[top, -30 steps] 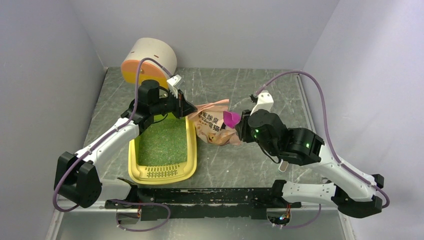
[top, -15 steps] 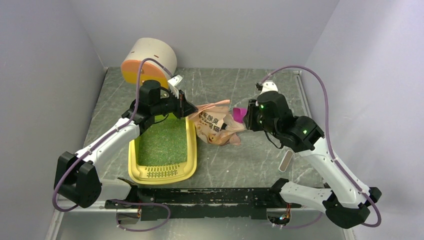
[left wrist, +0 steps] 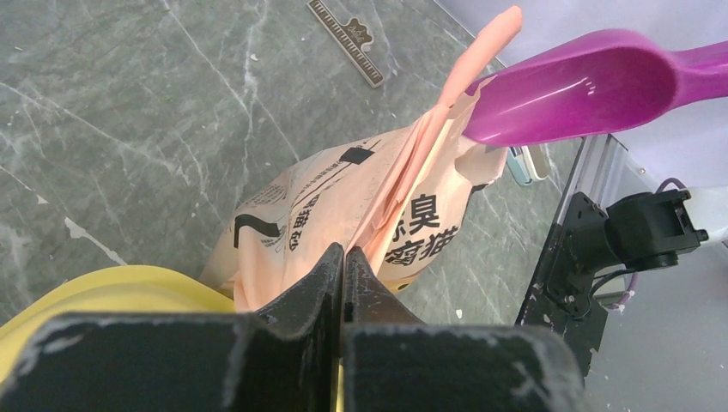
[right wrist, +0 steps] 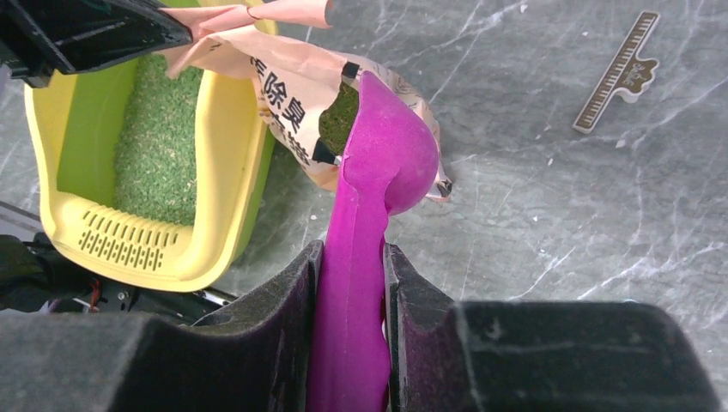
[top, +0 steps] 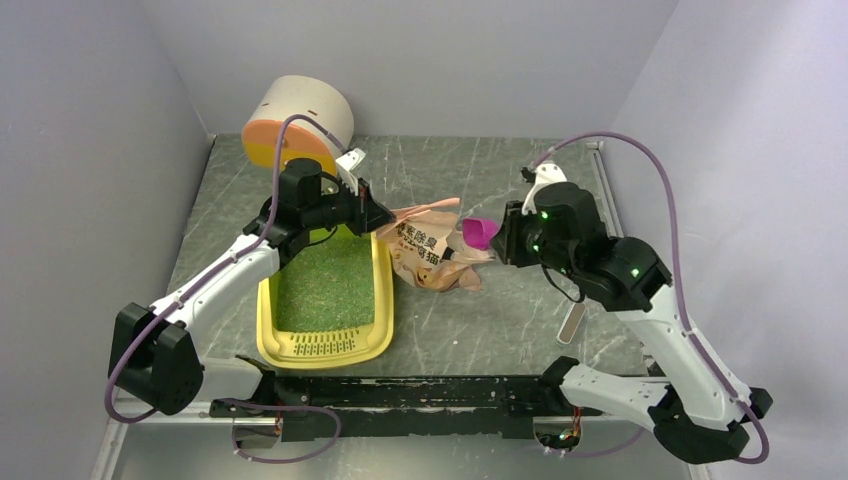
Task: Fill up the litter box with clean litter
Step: 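Scoop the cat litter from the cat litter bag.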
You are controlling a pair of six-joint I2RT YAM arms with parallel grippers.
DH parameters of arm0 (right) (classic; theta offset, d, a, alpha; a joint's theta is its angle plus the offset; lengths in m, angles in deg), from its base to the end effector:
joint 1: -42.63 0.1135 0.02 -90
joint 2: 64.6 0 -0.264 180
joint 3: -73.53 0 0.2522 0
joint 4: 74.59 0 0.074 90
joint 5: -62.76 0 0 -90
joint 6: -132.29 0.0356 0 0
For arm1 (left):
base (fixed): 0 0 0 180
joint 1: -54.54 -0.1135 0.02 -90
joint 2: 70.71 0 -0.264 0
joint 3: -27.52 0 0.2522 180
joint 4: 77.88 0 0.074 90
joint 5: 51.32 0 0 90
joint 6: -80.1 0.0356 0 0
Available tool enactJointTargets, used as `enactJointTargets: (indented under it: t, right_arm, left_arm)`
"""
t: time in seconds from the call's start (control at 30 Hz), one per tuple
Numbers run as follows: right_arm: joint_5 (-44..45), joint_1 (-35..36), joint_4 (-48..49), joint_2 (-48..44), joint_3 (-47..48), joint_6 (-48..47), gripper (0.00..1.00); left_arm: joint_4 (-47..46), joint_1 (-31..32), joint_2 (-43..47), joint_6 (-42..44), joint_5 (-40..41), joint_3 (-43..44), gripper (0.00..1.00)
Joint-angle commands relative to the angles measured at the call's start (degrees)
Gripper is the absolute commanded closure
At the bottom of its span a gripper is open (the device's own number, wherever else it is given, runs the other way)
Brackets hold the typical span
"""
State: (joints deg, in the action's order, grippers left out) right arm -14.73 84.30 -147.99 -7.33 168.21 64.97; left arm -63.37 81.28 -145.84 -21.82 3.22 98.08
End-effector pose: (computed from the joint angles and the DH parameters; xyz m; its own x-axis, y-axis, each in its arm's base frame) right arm 0.1288 0.1043 0.4249 -0.6048 -0.0344 -0.7956 -0.3088 0.9310 0.1945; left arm 0.2595 -0.1539 0.3149 -0.4625 0.0446 -0.8855 0.7774 0.5007 -0.3807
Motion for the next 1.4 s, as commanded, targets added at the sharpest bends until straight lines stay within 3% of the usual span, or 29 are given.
enactJointTargets:
  t: [0.0,0.57,0.77,0.93,1.07,1.17,1.27,1.37]
  right_arm:
    - [1.4,-0.3,-3.4,-2.5,3.4,0.1,1.0]
    - [-3.5,-0.3,4.3,-1.3,-7.1,-0.8,1.0]
    - [9.9,-0.4,13.0,1.5,-13.1,0.6,1.0]
    - [-0.1,-0.5,17.6,5.7,-13.6,-0.4,1.0]
    - [-8.9,-1.5,22.2,4.1,-16.0,-0.2,1.0]
    - [-15.7,-3.2,23.4,4.1,-16.5,-1.6,1.0]
    - [-8.4,-3.7,19.6,6.8,-15.3,-1.0,1.0]
    - [-10.7,-4.5,20.2,8.5,-16.2,-3.1,1.0]
  left_arm:
    - [-0.3,0.4,0.5,-0.2,0.7,1.4,0.95]
    - [-1.3,0.5,2.1,-1.2,0.8,0.8,0.95]
    - [-1.2,0.5,1.8,-0.5,-0.4,1.3,0.95]
    - [0.0,0.5,0.9,1.4,-4.4,2.8,0.95]
    - [4.9,0.5,-0.1,5.3,-4.1,4.9,0.79]
    - [5.6,0.5,-0.4,7.7,-4.3,4.9,0.54]
    - [9.3,0.3,-3.4,11.0,-5.7,7.4,0.41]
    - [11.2,0.0,-6.3,14.9,-8.1,10.0,0.34]
